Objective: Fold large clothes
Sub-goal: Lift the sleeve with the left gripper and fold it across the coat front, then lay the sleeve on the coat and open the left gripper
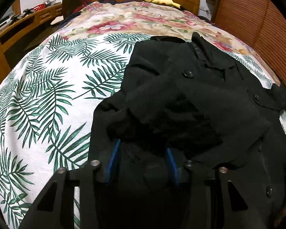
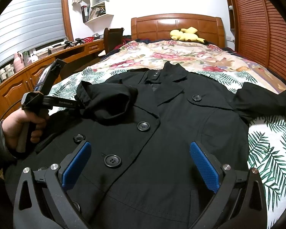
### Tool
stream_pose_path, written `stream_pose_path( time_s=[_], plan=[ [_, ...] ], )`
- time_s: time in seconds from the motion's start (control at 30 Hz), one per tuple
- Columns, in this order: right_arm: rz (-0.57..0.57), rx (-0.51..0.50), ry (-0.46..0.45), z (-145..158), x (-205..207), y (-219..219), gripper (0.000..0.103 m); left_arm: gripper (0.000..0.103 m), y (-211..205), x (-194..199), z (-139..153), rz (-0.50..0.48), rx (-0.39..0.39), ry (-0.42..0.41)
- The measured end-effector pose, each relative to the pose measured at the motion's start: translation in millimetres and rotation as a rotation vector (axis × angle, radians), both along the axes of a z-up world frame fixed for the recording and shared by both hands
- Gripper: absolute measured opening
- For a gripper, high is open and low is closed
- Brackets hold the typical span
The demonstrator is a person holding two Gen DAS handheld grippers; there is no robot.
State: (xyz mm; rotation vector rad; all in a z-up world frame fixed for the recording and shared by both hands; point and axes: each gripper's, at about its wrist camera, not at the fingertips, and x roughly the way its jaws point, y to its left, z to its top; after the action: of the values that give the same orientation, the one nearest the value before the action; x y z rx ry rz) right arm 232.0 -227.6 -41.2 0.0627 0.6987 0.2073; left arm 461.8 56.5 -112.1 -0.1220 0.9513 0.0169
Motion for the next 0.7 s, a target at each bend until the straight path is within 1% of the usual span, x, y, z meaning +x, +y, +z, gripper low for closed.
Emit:
stream_pose_path(
  time_s=[0.03,0.1,0.13,0.2,0.27,0.47,0.53,0.63,0.7],
  plan=[
    [-0.001,-0.003,-0.002,0,-1,0,0.103,0.034,1,0,0,0.004,0.002,0.000],
    [-0.001,-0.007,-0.004,1,-1,1,0.103,0.013,1,-3,4,-0.002,-0.012,-0.001],
    [-0.002,-0.010,-0.005,1,-1,1,0.103,0.011,1,-5,6,-0.006,-0.034,-0.003],
    [-0.006,-0.019,-0.008,2,-2,2,0.103,0.009,-2,-12,17,-0.011,-0.050,-0.037],
    [-0.010,-0.028,-0.010,3,-4,3,0.103,0.008,-8,-22,33,-0.024,-0.039,-0.086],
    [-0.033,-0.039,-0.011,11,-13,1,0.103,0.007,-49,-66,81,-0.119,-0.004,-0.247],
    [-0.042,-0.046,-0.012,16,-17,0,0.103,0.007,-64,-82,91,-0.160,-0.012,-0.286],
    [-0.061,-0.057,-0.032,28,-26,-5,0.103,0.007,-83,-105,99,-0.213,-0.017,-0.319],
    [-0.083,-0.068,-0.044,34,-32,-11,0.103,0.007,-90,-120,101,-0.243,-0.034,-0.334]
  ],
)
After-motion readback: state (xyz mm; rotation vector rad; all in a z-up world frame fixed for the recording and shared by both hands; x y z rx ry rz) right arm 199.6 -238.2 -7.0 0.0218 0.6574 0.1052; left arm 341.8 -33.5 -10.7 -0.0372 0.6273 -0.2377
